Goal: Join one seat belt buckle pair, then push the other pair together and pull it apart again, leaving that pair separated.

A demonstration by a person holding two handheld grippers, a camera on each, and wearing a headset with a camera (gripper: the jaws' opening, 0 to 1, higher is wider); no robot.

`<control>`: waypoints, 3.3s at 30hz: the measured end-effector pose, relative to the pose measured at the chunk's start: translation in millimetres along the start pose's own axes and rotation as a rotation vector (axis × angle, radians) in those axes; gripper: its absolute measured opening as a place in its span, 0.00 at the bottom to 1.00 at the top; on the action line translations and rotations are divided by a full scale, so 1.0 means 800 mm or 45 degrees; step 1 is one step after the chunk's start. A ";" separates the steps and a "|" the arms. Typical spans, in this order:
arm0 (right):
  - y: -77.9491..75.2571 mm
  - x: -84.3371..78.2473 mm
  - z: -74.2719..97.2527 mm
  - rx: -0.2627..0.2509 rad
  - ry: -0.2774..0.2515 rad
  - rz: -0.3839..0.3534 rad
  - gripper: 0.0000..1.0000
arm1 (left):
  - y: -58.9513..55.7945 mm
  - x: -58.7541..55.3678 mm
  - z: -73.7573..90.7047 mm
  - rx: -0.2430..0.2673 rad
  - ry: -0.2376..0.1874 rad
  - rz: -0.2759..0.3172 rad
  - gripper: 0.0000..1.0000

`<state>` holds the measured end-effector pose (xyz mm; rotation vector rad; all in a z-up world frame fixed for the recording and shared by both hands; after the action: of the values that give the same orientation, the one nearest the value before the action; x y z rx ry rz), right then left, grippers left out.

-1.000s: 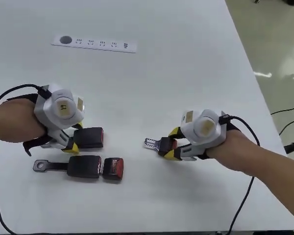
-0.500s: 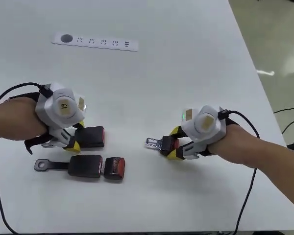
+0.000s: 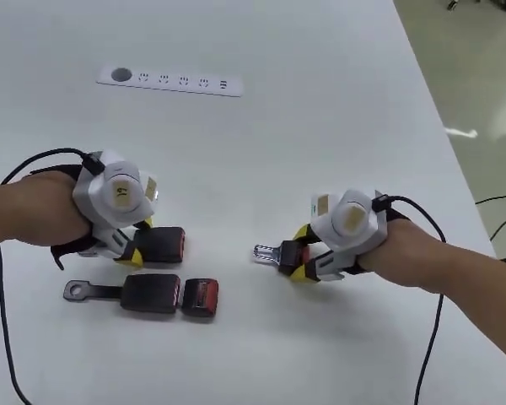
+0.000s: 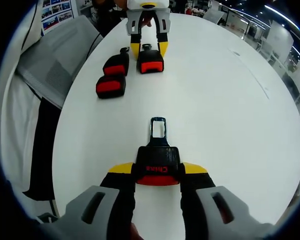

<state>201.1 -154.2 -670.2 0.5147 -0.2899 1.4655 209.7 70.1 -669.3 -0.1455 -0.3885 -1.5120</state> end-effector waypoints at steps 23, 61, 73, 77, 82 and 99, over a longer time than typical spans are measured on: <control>-0.002 0.079 -0.047 0.006 -0.075 0.058 0.33 | 0.000 -0.003 -0.002 -0.003 0.021 0.002 0.33; -0.010 0.137 -0.082 0.066 -0.096 0.126 0.31 | 0.003 -0.005 -0.002 -0.013 0.036 -0.028 0.31; -0.009 0.144 -0.082 0.074 -0.115 0.108 0.31 | 0.003 -0.004 -0.003 -0.021 0.025 -0.030 0.30; -0.006 0.153 -0.090 0.073 -0.116 0.122 0.31 | 0.002 -0.002 -0.002 -0.024 0.040 -0.047 0.30; -0.011 0.152 -0.092 0.075 -0.128 0.106 0.31 | 0.003 -0.003 -0.003 -0.021 0.030 -0.030 0.30; -0.009 0.155 -0.090 0.068 -0.120 0.102 0.31 | -0.001 0.001 0.001 -0.017 0.022 -0.023 0.30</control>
<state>211.3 -11.1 -672.5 0.6228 -0.3496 1.5322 208.6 70.0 -668.3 -0.1396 -0.3667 -1.5326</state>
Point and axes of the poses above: the centre of the closed fingertips' face, and the gripper's own axes: z roughly backward along the fingers, y roughly to its left, x roughly out of its top, the point moved 2 cm from there along z, roughly backward along the fingers, and after that the axes turned 10 degrees about x, right-handed, at the moved point
